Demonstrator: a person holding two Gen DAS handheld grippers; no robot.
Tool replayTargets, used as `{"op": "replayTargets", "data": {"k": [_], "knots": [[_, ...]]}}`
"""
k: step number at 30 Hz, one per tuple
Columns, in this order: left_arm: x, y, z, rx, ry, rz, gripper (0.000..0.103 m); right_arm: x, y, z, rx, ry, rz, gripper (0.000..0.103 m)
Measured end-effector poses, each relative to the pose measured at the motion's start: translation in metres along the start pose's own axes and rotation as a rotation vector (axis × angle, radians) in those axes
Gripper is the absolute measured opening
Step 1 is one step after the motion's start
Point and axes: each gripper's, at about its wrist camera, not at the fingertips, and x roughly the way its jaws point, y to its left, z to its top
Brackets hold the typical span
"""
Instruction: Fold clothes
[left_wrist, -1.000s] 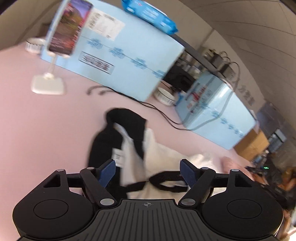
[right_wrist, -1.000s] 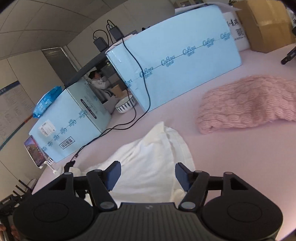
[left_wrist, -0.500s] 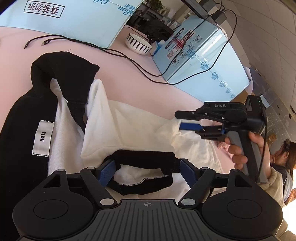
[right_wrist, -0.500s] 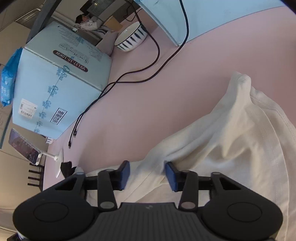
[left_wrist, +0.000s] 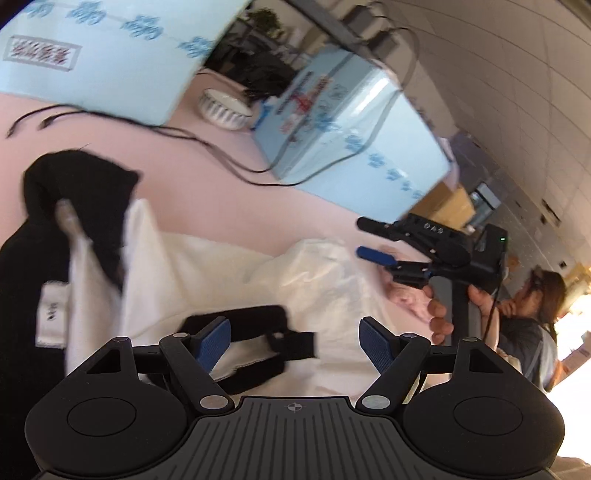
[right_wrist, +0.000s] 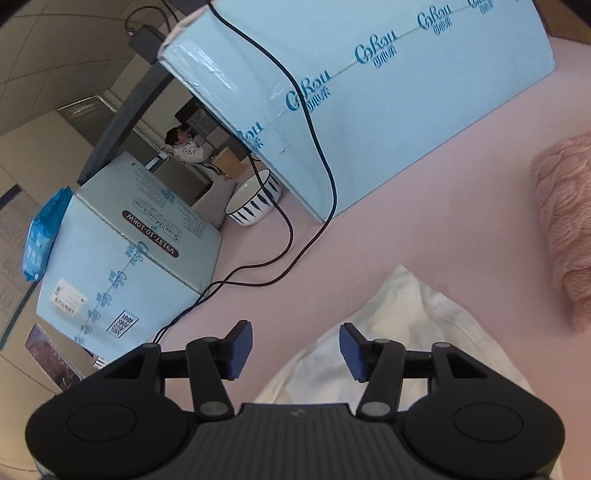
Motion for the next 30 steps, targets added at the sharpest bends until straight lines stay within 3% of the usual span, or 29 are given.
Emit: {"op": "replayTargets", "data": {"k": [3, 5, 7, 9, 12, 14, 17, 19, 21, 25, 27, 29, 30], "knots": [[0.033, -0.037, 0.017, 0.095, 0.064, -0.063, 0.084, -0.035, -0.013, -0.02, 0.054, 0.067, 0.049, 0.058], [0.063, -0.048, 0.023, 0.113, 0.119, -0.062, 0.084, -0.046, -0.016, -0.038, 0.036, 0.145, 0.032, 0.06], [0.098, -0.049, 0.029, 0.1, 0.168, -0.002, 0.084, -0.063, -0.018, -0.07, -0.097, 0.229, -0.058, 0.067], [0.123, -0.039, 0.033, 0.077, 0.189, 0.083, 0.084, -0.08, -0.027, -0.098, -0.202, 0.273, -0.1, 0.065], [0.155, -0.012, 0.041, 0.005, 0.216, 0.214, 0.082, -0.12, -0.032, -0.109, -0.192, 0.255, -0.1, 0.068], [0.151, -0.009, 0.045, -0.022, 0.201, 0.195, 0.083, -0.145, -0.032, -0.109, -0.224, 0.203, -0.054, 0.07], [0.144, -0.023, 0.044, 0.014, 0.223, 0.135, 0.084, -0.163, -0.025, -0.103, -0.447, 0.084, -0.039, 0.078], [0.145, -0.046, 0.038, 0.101, 0.282, 0.081, 0.084, -0.152, -0.019, -0.098, -0.72, 0.024, -0.042, 0.079], [0.152, -0.066, 0.029, 0.203, 0.351, 0.021, 0.084, -0.139, -0.029, -0.096, -0.862, 0.074, -0.021, 0.078], [0.176, -0.093, 0.014, 0.302, 0.464, -0.067, 0.084, -0.11, -0.053, -0.087, -0.801, 0.244, 0.087, 0.064], [0.189, -0.1, 0.012, 0.316, 0.472, -0.055, 0.084, -0.104, -0.06, -0.087, -0.786, 0.264, 0.104, 0.063], [0.203, -0.103, 0.012, 0.305, 0.497, -0.042, 0.084, -0.106, -0.064, -0.087, -0.797, 0.246, 0.103, 0.055], [0.21, -0.104, 0.011, 0.3, 0.509, -0.035, 0.084, -0.107, -0.065, -0.087, -0.803, 0.237, 0.102, 0.045]]}}
